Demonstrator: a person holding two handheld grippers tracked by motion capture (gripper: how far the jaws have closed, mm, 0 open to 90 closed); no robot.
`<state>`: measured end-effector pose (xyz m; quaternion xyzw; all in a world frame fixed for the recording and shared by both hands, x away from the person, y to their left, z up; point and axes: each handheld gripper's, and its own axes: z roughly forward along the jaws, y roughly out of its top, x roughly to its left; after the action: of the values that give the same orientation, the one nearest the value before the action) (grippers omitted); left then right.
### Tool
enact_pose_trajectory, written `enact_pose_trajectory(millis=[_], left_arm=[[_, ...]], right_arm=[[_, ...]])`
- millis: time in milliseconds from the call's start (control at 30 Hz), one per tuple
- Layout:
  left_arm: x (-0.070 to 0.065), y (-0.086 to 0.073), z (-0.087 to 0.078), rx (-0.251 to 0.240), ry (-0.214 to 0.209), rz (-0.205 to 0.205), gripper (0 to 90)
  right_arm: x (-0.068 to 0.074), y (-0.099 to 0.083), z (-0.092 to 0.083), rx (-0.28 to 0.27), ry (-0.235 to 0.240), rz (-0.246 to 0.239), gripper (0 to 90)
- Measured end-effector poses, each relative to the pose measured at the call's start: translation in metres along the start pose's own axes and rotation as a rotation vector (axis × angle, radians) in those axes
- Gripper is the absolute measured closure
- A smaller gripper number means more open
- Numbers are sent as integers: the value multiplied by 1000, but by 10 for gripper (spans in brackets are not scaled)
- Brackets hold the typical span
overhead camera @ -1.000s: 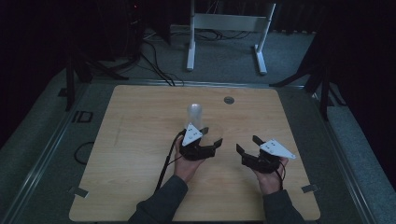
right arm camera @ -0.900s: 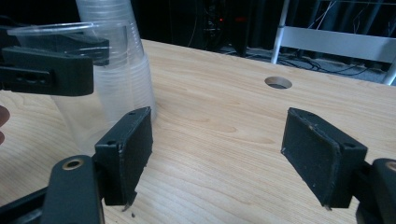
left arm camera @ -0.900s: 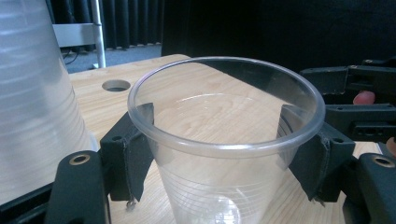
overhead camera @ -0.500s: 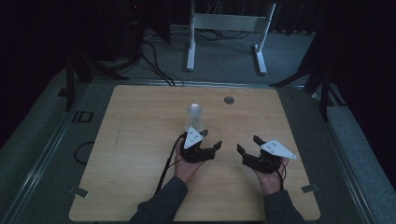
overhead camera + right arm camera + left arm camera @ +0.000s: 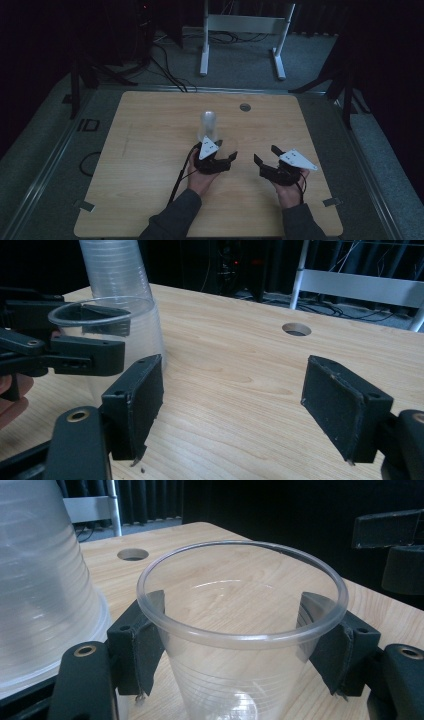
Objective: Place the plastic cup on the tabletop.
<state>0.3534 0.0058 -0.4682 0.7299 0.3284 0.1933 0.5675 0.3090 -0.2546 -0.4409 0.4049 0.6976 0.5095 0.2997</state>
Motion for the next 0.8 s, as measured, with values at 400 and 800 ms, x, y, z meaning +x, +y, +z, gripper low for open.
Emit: enact_pose_trajectory(millis=[400, 800], left_arm=[[-2, -6, 8, 34, 21, 21, 284], [-1, -11, 14, 70, 31, 30, 274]], right_arm=[[-1, 0, -1, -4, -2, 2, 243], [-1, 0, -1, -5, -4, 3, 243]])
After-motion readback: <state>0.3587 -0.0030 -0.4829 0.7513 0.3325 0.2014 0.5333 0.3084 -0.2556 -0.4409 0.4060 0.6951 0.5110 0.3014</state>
